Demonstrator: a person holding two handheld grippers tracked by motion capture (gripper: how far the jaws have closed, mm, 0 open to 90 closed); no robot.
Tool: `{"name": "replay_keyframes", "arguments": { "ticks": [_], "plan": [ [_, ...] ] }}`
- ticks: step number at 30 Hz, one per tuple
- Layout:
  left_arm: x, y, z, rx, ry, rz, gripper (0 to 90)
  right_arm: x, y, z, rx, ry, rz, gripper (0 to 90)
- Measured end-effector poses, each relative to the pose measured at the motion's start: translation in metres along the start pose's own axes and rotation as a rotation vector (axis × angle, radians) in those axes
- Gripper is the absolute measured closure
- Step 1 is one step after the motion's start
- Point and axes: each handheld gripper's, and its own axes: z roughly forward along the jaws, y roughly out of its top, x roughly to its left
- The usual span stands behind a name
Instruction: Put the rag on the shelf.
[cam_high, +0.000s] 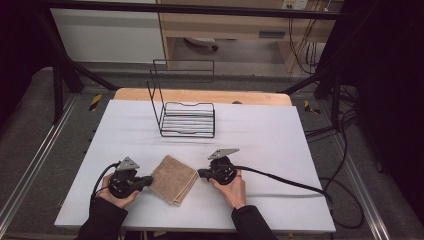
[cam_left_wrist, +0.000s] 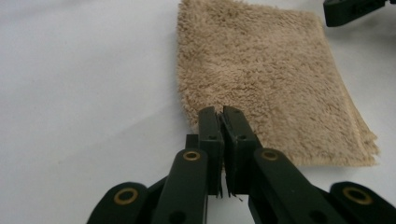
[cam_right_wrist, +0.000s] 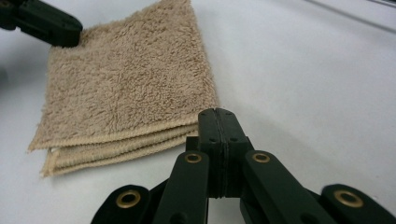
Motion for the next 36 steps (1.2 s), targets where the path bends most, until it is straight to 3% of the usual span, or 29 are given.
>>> {"name": "replay_keyframes", "arguments": {
  "ticks": [5,9,10,13,16,17,18,19,20,23,29,34,36],
  "plan": [
    [-0.008,-0.008,-0.006,-0.001,0.02,0.001,85.0,0.0,0.0,-0.001,-0.014,-0.013,-0.004,88.8],
    [-0.004,-0.005,-0.007,-0.022,0.017,0.004,78.4,0.0,0.002,-0.003,-0.034,-0.015,-0.006,78.2],
    [-0.002,-0.004,-0.007,-0.032,0.017,0.004,69.6,0.001,0.003,-0.005,-0.041,-0.005,-0.003,67.9],
    [0.007,0.008,-0.008,-0.06,0.032,0.03,55.9,0.001,0.005,-0.008,-0.055,-0.02,-0.009,58.1],
    [0.012,0.017,-0.004,-0.053,0.028,0.026,43.5,0.001,0.006,-0.011,-0.062,-0.039,-0.015,46.9],
    [0.014,0.021,-0.002,-0.056,0.028,0.024,43.5,0.001,0.006,-0.011,-0.062,-0.039,-0.015,46.9],
    [0.016,0.025,0.002,-0.054,0.026,0.023,33.8,0.001,0.006,-0.013,-0.062,-0.05,-0.018,40.0],
    [0.018,0.029,0.006,-0.05,0.02,0.02,29.5,0.001,0.006,-0.014,-0.06,-0.056,-0.023,36.9],
    [0.02,0.033,0.01,-0.044,0.014,0.02,29.5,0.001,0.006,-0.014,-0.06,-0.056,-0.023,36.9],
    [0.024,0.044,0.022,-0.035,0.017,0.012,19.8,0.002,0.006,-0.017,-0.047,-0.081,-0.035,24.1],
    [0.029,0.057,0.045,-0.027,0.059,0.038,21.0,0.0,0.004,-0.023,-0.044,-0.094,-0.039,17.0],
    [0.033,0.06,0.061,-0.009,0.03,-0.006,30.8,-0.003,0.001,-0.027,-0.055,-0.09,-0.015,13.6],
    [0.035,0.06,0.064,-0.009,0.016,-0.014,39.4,-0.004,0.0,-0.028,-0.054,-0.084,-0.007,12.7]
  ]
}}
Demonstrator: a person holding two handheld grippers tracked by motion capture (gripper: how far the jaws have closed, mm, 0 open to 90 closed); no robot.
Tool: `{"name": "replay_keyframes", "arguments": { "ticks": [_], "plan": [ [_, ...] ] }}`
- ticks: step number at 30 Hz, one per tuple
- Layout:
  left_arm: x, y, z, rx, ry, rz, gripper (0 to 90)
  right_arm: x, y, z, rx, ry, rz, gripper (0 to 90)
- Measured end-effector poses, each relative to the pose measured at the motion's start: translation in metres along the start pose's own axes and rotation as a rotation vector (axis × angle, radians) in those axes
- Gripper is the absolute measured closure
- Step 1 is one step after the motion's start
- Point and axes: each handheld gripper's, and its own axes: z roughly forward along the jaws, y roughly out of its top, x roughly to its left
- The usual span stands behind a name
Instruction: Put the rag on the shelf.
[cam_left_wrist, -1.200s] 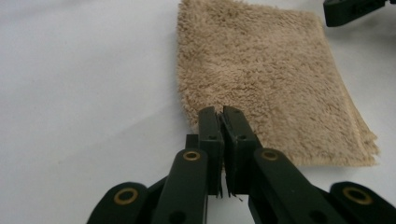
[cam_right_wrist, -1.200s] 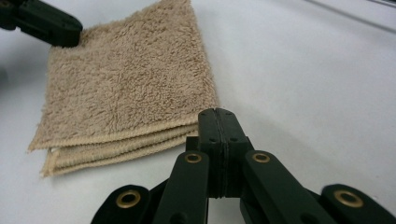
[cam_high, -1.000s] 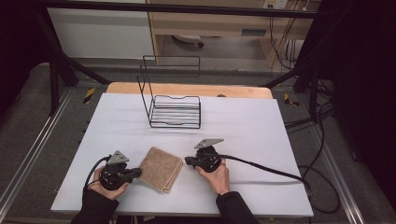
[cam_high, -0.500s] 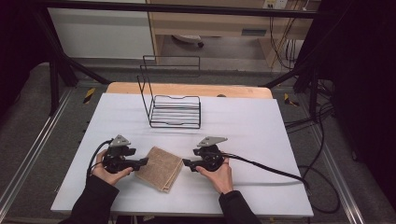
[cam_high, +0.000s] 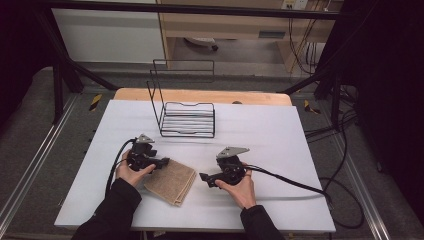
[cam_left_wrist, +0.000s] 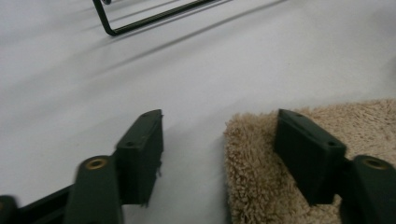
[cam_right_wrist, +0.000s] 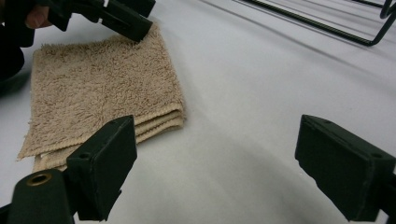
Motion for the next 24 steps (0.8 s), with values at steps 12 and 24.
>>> {"name": "replay_keyframes", "arguments": {
  "ticks": [12,24],
  "plan": [
    [-0.004,0.0,0.004,0.041,-0.063,0.005,72.3,0.001,-0.001,0.005,-0.008,0.014,0.042,10.1],
    [-0.007,-0.003,0.005,0.04,-0.068,0.033,78.5,0.015,0.011,0.022,-0.014,-0.012,0.054,13.5]
  ]
}}
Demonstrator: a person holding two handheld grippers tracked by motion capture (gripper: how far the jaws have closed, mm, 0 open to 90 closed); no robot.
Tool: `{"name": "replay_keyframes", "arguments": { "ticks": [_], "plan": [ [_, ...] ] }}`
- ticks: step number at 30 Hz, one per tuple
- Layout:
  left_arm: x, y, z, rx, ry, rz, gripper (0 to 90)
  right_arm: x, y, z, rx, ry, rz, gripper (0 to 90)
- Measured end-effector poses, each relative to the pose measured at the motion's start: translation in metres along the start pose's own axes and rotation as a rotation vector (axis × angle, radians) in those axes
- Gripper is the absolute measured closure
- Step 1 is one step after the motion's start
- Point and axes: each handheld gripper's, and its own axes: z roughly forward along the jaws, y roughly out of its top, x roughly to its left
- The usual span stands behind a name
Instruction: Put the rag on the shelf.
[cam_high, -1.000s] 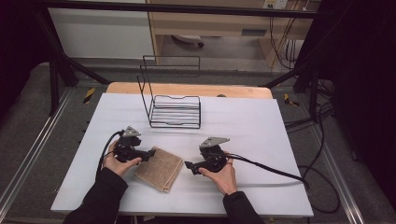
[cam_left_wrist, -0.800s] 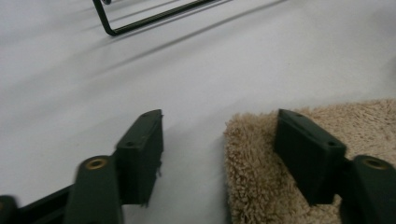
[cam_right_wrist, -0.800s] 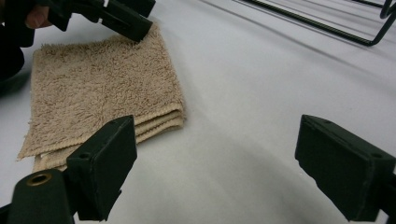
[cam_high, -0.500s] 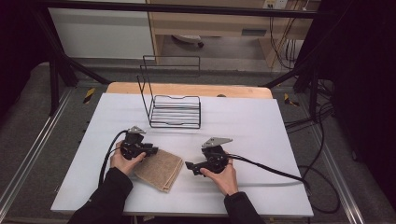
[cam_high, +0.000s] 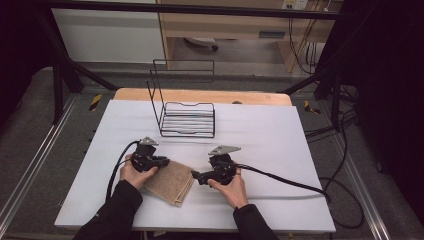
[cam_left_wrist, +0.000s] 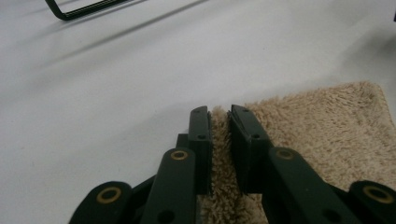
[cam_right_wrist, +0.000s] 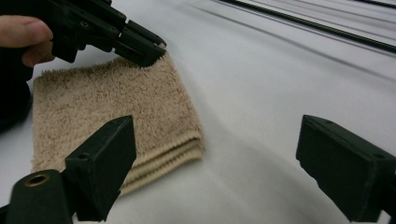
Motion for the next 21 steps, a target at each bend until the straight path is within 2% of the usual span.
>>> {"name": "replay_keyframes", "arguments": {
  "ticks": [3,4,5,10,15,21],
  "plan": [
    [0.0,-0.001,0.0,-0.006,0.001,0.014,78.8,0.006,0.004,0.008,0.003,-0.005,0.004,20.6],
    [-0.001,-0.001,0.0,-0.01,0.004,0.017,78.9,0.008,0.005,0.013,0.004,-0.001,0.014,26.8],
    [-0.001,-0.002,0.0,-0.008,0.005,0.024,78.9,0.008,0.005,0.013,0.004,-0.001,0.014,26.8],
    [-0.002,-0.002,0.0,-0.015,0.007,0.033,78.9,0.011,0.005,0.024,0.033,-0.032,0.028,39.7],
    [-0.002,-0.003,0.0,-0.016,0.006,0.037,78.9,0.013,0.001,0.029,0.06,-0.039,0.034,52.9],
    [-0.002,-0.003,0.0,-0.017,0.006,0.044,78.9,0.015,-0.001,0.03,0.073,-0.024,0.037,62.8]
  ]
}}
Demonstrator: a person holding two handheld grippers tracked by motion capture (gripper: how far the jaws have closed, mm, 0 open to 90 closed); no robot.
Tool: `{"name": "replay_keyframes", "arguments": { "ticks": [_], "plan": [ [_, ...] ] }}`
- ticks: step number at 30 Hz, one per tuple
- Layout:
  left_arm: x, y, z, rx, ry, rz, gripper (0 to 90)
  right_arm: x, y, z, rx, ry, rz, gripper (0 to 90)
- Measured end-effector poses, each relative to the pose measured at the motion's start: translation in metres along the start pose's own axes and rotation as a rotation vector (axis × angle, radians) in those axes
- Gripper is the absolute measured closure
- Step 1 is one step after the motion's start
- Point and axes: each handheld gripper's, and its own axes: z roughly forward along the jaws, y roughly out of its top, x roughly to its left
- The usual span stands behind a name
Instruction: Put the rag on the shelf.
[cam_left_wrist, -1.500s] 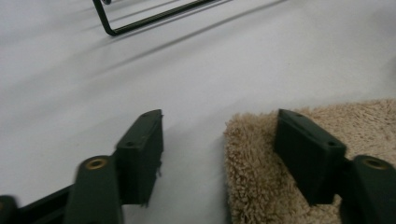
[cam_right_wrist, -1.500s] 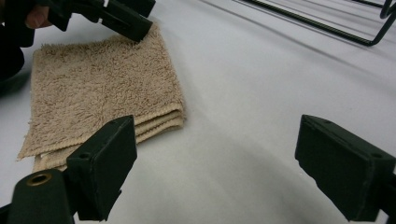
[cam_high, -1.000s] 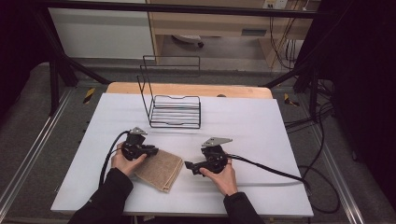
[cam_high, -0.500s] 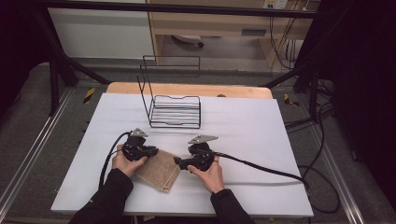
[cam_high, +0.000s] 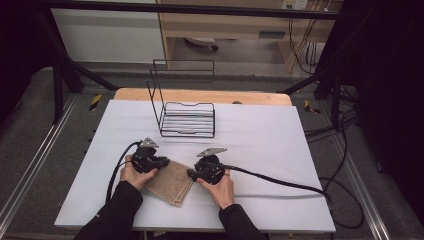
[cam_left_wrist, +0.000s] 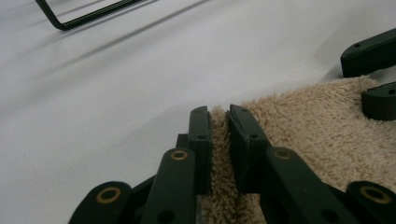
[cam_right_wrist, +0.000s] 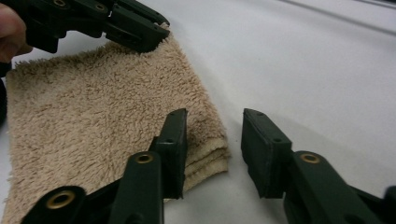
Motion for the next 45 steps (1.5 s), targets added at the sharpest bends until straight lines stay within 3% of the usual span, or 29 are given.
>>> {"name": "replay_keyframes", "arguments": {
  "ticks": [14,22,29,35,45],
  "plan": [
    [0.001,0.0,0.0,0.001,-0.004,-0.008,78.7,0.003,-0.003,0.002,0.022,0.033,0.072,80.2],
    [0.0,0.001,-0.001,0.005,0.009,0.014,79.4,0.002,-0.002,0.003,0.024,0.041,0.095,83.9],
    [0.002,0.001,-0.004,0.002,-0.008,0.003,84.3,0.003,-0.001,0.0,0.019,0.048,0.101,84.9],
    [0.003,0.003,-0.014,-0.039,-0.026,-0.014,84.9,0.003,0.003,-0.004,0.007,0.065,0.105,85.1],
    [0.003,0.007,-0.041,-0.116,-0.047,-0.02,85.0,0.004,0.014,-0.019,-0.067,0.111,0.088,85.1]
  ]
}}
